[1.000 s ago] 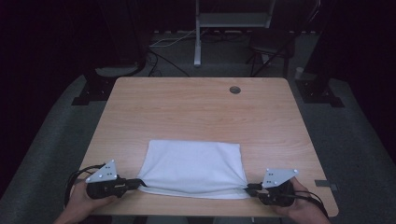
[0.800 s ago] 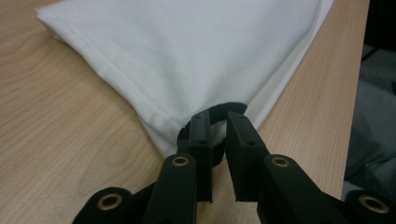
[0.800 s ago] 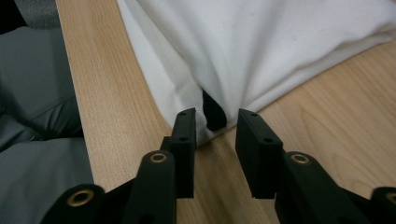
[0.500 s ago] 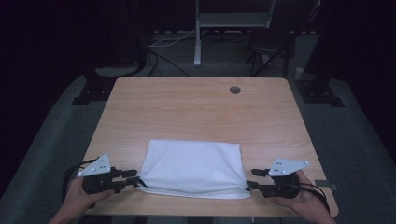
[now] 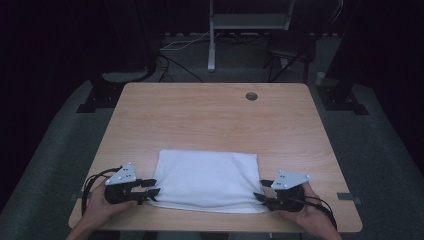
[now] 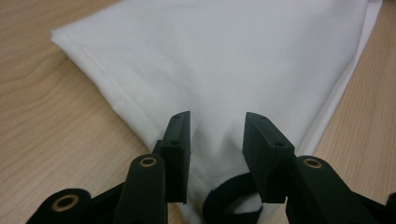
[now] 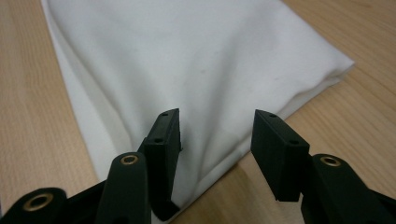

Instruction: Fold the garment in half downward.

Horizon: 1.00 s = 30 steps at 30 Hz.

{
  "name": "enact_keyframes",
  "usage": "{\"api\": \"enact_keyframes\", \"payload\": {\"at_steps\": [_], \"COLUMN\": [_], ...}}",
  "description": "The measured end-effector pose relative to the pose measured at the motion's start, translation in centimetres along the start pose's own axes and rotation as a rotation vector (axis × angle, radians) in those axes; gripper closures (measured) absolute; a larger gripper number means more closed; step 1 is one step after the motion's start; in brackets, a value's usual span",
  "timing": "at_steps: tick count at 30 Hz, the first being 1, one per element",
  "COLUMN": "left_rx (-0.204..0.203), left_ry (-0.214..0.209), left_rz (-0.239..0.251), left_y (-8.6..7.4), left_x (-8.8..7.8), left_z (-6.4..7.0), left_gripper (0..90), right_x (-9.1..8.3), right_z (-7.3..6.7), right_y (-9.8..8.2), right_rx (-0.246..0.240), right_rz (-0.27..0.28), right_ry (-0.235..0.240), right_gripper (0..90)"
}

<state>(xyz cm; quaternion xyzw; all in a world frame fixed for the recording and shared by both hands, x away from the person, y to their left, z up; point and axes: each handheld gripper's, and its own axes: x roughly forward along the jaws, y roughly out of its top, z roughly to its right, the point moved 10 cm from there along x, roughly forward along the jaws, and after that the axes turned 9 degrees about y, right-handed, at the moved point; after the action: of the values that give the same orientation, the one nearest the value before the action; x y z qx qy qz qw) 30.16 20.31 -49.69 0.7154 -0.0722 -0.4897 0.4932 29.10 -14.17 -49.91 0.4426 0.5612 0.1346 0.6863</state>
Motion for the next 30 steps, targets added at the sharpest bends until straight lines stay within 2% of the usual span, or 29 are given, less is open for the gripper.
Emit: {"api": "enact_keyframes", "payload": {"at_steps": [4, 8, 13, 15, 17, 18, 20, 23, 30], "left_rx": [0.004, -0.007, -0.009, -0.026, -0.041, -0.036, -0.032, -0.026, -0.023], "left_ry": [-0.002, -0.003, -0.003, -0.005, -0.009, -0.004, 0.005, 0.009, 0.013], "left_rz": [-0.016, -0.011, -0.012, 0.000, 0.021, 0.023, 0.018, 0.002, -0.011], "left_y": [-0.6, -0.9, -1.0, -0.6, 0.0, 0.2, 0.5, 0.5, -0.2], "left_x": [-0.1, -0.3, -0.4, -0.5, -0.5, -0.4, 0.0, 0.5, 0.6], "left_z": [0.3, 0.4, 0.3, 0.4, 0.4, 0.4, 0.5, 0.5, 0.7], "left_gripper": [62.4, 62.3, 62.1, 60.3, 59.7, 59.3, 58.2, 56.9, 56.9], "right_x": [-0.1, -0.2, -0.4, -0.6, -0.9, -0.9, -0.6, 0.3, 1.2], "right_z": [-0.5, -1.1, -1.4, -1.3, -1.3, -1.3, -1.5, -1.8, -2.3], "right_y": [-0.4, -0.6, -0.8, -0.6, 0.3, 0.9, 1.6, 2.0, 1.0], "right_rx": [-0.019, -0.031, -0.035, -0.048, -0.042, -0.033, -0.036, -0.048, -0.051], "right_rz": [-0.009, -0.018, -0.026, -0.030, 0.006, 0.033, 0.049, 0.038, 0.004], "right_ry": [-0.008, -0.003, -0.005, -0.018, -0.028, -0.030, -0.030, -0.018, 0.005], "right_gripper": [50.7, 51.1, 51.3, 49.2, 49.0, 48.5, 47.8, 47.0, 47.4]}}
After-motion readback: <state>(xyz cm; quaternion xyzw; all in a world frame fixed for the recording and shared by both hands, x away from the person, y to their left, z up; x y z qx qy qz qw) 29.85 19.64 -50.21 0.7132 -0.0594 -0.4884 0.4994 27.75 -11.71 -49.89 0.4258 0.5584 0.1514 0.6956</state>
